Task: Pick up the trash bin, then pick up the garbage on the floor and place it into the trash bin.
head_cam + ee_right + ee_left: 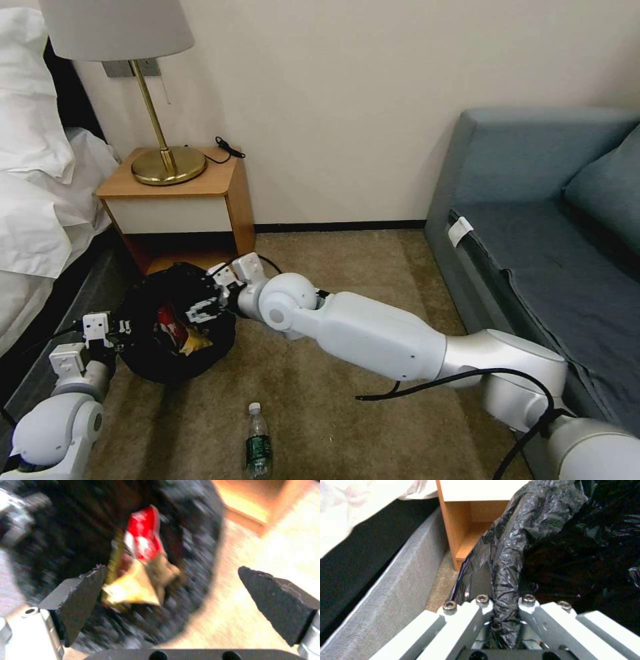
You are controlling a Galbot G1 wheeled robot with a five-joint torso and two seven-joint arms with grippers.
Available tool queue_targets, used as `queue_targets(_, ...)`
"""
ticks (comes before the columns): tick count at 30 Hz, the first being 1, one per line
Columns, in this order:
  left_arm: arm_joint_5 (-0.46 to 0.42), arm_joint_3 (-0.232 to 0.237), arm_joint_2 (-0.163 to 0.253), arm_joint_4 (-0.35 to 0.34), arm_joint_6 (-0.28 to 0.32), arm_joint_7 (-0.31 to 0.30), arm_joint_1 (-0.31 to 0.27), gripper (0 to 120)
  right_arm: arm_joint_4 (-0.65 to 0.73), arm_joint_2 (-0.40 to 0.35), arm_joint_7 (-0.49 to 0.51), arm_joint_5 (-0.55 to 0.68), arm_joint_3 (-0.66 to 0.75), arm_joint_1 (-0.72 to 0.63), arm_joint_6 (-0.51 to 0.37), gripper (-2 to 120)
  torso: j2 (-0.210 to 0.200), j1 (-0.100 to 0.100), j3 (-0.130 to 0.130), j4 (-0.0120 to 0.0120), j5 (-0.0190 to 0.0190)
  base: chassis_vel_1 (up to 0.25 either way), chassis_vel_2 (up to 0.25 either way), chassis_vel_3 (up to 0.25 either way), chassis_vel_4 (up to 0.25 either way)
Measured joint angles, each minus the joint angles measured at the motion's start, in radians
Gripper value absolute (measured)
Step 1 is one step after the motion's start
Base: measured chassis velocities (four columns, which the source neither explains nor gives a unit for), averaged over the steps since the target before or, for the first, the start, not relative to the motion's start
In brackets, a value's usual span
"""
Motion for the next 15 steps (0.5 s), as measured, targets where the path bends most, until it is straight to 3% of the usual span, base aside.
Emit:
queue_targets(9,-0.022,-0.009,0.000,0.003,0.018,-0.023,-0.010,1,0.027,-0.066,0.170,0.072,-0.003,-0.018,-0.082,100,0.000,0.000,0.000,-0.0001,0.0001,0.000,0.000,0.000,0.000)
queue_targets(11,-0.044,-0.011,-0.004,-0.008,0.030,-0.044,-0.009,1,0.020,-0.081,0.258,0.082,-0.007,-0.041,-0.121,100,0.000,0.000,0.000,-0.0001,0.0000,0.000,0.000,0.000,0.000)
queue_targets(15,-0.074,-0.011,-0.010,-0.024,0.055,-0.079,-0.009,1,-0.011,-0.090,0.320,0.087,-0.021,-0.079,-0.123,100,0.000,0.000,0.000,0.0000,0.0000,0.000,0.000,0.000,0.000)
